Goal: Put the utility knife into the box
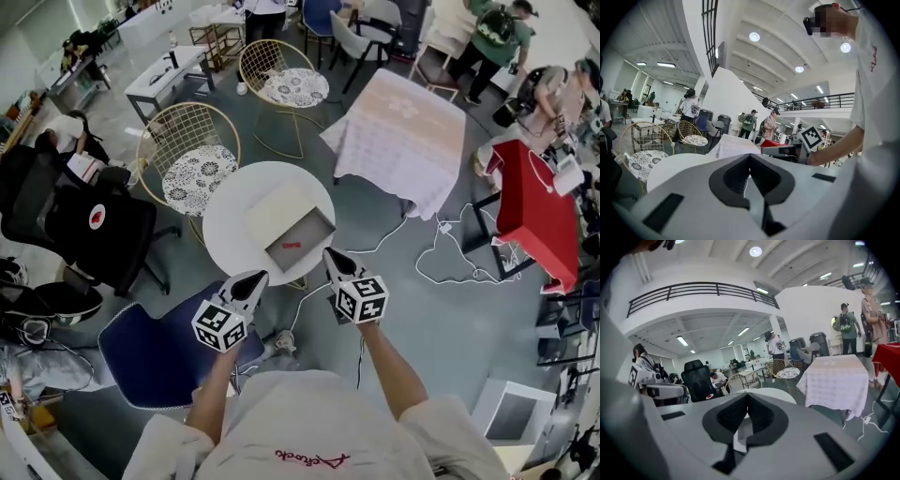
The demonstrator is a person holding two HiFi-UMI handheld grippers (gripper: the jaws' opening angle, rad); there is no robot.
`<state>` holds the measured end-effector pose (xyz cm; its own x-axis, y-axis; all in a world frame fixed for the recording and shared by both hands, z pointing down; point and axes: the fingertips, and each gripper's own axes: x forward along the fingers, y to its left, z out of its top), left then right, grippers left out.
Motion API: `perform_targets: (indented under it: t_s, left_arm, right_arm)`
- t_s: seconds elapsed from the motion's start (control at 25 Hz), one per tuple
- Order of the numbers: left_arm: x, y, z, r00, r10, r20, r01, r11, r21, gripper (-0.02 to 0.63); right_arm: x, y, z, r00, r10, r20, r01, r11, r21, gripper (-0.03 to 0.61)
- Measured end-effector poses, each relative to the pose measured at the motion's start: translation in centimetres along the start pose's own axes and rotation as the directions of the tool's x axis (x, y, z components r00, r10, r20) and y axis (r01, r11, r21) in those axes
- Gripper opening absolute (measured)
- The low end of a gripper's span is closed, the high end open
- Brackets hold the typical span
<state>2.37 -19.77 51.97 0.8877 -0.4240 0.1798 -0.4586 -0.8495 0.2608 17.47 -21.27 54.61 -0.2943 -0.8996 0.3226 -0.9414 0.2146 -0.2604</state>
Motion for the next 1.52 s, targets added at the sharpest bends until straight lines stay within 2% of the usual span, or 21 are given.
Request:
perform_targets:
  t_s: [0.56,1.04,1.52]
  left_arm:
    - [-3.0,-8.8,-2.2,0.998,0.045,0.046,-0.046,0.999,0.025,0.011]
    - [-7.8,-14.5,-5.1,0.998,0.052,0.044,-0.053,0.998,0.035,0.011]
    - [-10.6,-18.2,-6.8,0.997,0.051,0.055,-0.054,0.998,0.045,0.011]
  right_arm:
    - [-10.8,2.7,-4.6,1.0,0.017,-0.015,-0.02,0.984,-0.18,0.017]
    - [-17.9,7.2,-9.3,0.999,0.021,-0.032,-0.027,0.977,-0.214,0.015]
    - [-21.9,9.4,-10.4,1.0,0.01,0.007,-0.009,0.973,-0.231,0.015]
